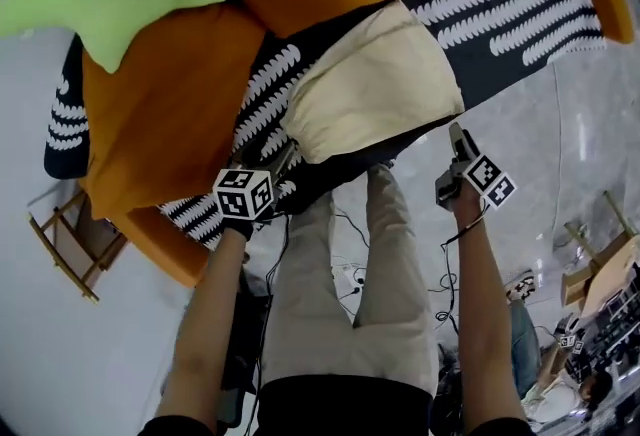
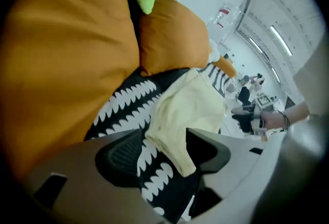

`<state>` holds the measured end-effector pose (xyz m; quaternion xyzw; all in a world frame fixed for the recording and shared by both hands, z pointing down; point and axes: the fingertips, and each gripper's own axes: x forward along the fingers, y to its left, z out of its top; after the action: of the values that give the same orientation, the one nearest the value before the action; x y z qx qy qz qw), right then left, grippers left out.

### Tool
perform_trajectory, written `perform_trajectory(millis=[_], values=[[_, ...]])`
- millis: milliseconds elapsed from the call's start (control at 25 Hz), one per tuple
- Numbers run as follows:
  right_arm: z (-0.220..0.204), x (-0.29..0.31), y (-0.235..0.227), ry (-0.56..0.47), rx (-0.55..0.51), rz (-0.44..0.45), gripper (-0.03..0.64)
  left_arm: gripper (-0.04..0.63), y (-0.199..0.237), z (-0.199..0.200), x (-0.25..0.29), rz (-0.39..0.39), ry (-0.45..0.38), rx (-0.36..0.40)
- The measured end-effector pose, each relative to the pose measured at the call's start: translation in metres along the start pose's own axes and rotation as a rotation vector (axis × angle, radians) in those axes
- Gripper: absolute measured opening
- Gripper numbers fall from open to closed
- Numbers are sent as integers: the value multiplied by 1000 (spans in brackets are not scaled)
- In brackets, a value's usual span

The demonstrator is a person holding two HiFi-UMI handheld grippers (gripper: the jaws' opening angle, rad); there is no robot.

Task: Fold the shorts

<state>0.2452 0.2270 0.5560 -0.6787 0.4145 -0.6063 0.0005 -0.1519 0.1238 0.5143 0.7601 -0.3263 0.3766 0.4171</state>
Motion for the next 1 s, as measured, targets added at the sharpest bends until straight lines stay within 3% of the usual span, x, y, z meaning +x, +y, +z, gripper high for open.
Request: perform_trajectory(millis=[80, 160, 240, 320, 480, 600, 720, 840, 880, 1000], values=[[-24, 1, 15, 10, 36, 38, 210, 294, 2, 43, 11, -9, 3, 63], [-56, 4, 31, 35, 54, 53, 210, 312, -9, 74, 35, -55, 58, 216], [-88, 8, 49, 51, 81, 43, 210, 318, -24, 101, 65, -122, 144, 358], [-108, 11, 68, 40, 135, 38, 210, 322, -40, 122, 92, -172, 242, 451], [-111, 22, 77, 8, 231, 53, 210, 331, -69, 139, 136, -203, 403, 647], [-108, 25, 70, 16, 265, 75, 150, 334, -89, 134, 163, -229, 486, 685], [-102, 24, 73, 40, 239, 81, 154, 334, -104, 116, 178, -258, 574, 705], [-96, 33, 76, 72, 198, 80, 178, 334, -109, 111, 186, -217, 570, 744], [-95, 37, 77, 80, 186, 81, 178, 319, -108, 112, 187, -196, 554, 748], [-94, 47, 76, 75, 198, 82, 178, 170, -111, 105, 186, -182, 550, 736]])
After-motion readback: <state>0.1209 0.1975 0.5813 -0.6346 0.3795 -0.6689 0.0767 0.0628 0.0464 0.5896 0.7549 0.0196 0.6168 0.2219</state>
